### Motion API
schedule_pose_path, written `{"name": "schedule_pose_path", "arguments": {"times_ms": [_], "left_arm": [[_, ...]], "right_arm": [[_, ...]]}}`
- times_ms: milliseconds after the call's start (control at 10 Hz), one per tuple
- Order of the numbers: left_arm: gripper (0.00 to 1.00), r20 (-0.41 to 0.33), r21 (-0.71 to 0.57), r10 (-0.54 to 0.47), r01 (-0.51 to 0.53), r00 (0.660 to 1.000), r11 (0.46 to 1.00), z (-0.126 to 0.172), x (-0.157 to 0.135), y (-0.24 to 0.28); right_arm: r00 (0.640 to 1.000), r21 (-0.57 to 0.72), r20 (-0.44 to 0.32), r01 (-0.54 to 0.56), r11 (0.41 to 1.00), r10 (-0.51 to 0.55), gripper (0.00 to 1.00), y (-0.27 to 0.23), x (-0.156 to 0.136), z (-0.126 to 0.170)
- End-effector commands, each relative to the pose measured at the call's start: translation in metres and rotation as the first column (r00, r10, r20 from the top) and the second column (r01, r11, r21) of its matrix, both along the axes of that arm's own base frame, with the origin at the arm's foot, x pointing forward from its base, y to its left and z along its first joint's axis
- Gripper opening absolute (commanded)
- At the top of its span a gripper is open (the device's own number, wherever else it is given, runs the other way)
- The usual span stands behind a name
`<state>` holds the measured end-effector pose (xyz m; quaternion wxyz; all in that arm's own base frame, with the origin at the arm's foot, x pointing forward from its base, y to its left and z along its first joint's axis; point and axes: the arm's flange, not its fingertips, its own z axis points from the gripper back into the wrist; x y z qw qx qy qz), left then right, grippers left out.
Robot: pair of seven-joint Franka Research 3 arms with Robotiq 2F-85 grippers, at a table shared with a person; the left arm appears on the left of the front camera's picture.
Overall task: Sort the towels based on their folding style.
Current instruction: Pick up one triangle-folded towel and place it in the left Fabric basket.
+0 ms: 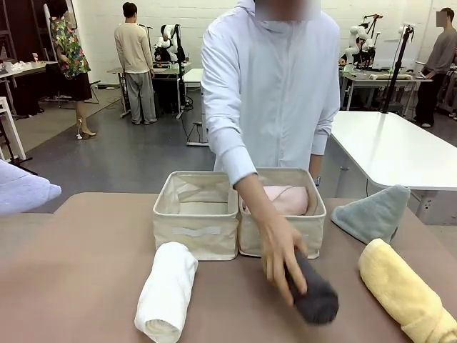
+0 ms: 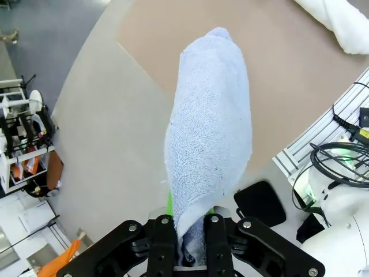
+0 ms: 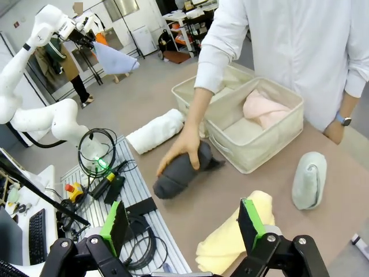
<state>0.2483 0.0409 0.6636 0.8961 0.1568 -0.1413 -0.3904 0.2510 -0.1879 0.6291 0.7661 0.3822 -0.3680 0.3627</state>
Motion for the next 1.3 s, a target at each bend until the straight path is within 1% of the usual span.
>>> {"name": "schedule_pose_path", "arguments": {"times_ms": [0,200,300,400,500,600,700,800,900,1000,1100,1200], "left_arm": [[0.15,0.015,-0.012,0.017,-0.017,1.000,1.000,0.001,0.016,0.003],[0.15,0.001,-0.024,0.021,-0.021,1.000,0.999,-0.001,0.029,-0.001],[0.15,0.011,-0.036,0.011,-0.010,1.000,0.999,0.004,0.041,-0.013],[0.15,0.058,-0.049,-0.011,0.014,0.998,0.999,0.014,0.058,-0.032],[0.15,0.083,-0.053,-0.064,0.069,0.994,0.996,0.025,0.083,-0.059],[0.15,0.099,-0.066,-0.120,0.127,0.988,0.990,0.038,0.115,-0.096],[0.15,0.091,-0.045,-0.192,0.197,0.977,0.979,0.045,0.144,-0.132],[0.15,0.065,-0.032,-0.250,0.252,0.966,0.967,0.046,0.174,-0.167],[0.15,0.026,-0.057,-0.305,0.306,0.952,0.950,0.039,0.205,-0.201],[0.15,-0.019,-0.061,-0.347,0.346,0.938,0.936,0.022,0.236,-0.236],[0.15,-0.060,-0.064,-0.377,0.373,0.924,0.926,0.005,0.257,-0.257],[0.15,-0.092,-0.090,-0.400,0.393,0.912,0.915,-0.010,0.272,-0.270]], "right_arm": [[1.000,0.019,0.023,-0.010,1.000,0.010,1.00,0.000,0.001,0.004],[1.000,0.019,0.023,-0.010,1.000,0.010,1.00,0.000,0.001,0.004],[1.000,0.019,0.023,-0.010,1.000,0.010,1.00,0.000,0.001,0.004],[1.000,0.019,0.023,-0.010,1.000,0.010,1.00,0.000,0.001,0.004],[1.000,0.019,0.023,-0.010,1.000,0.010,1.00,0.000,0.001,0.004],[1.000,0.019,0.023,-0.010,1.000,0.010,1.00,0.000,0.001,0.004],[1.000,0.019,0.023,-0.010,1.000,0.010,1.00,0.000,0.001,0.004],[1.000,0.019,0.023,-0.010,1.000,0.010,1.00,0.000,0.001,0.004],[1.000,0.019,0.023,-0.010,1.000,0.010,1.00,0.000,0.001,0.004],[1.000,0.019,0.023,-0.010,1.000,0.010,1.00,0.000,0.001,0.004],[1.000,0.019,0.023,-0.010,1.000,0.010,1.00,0.000,0.001,0.004],[1.000,0.019,0.023,-0.010,1.000,0.010,1.00,0.000,0.001,0.004]]}}
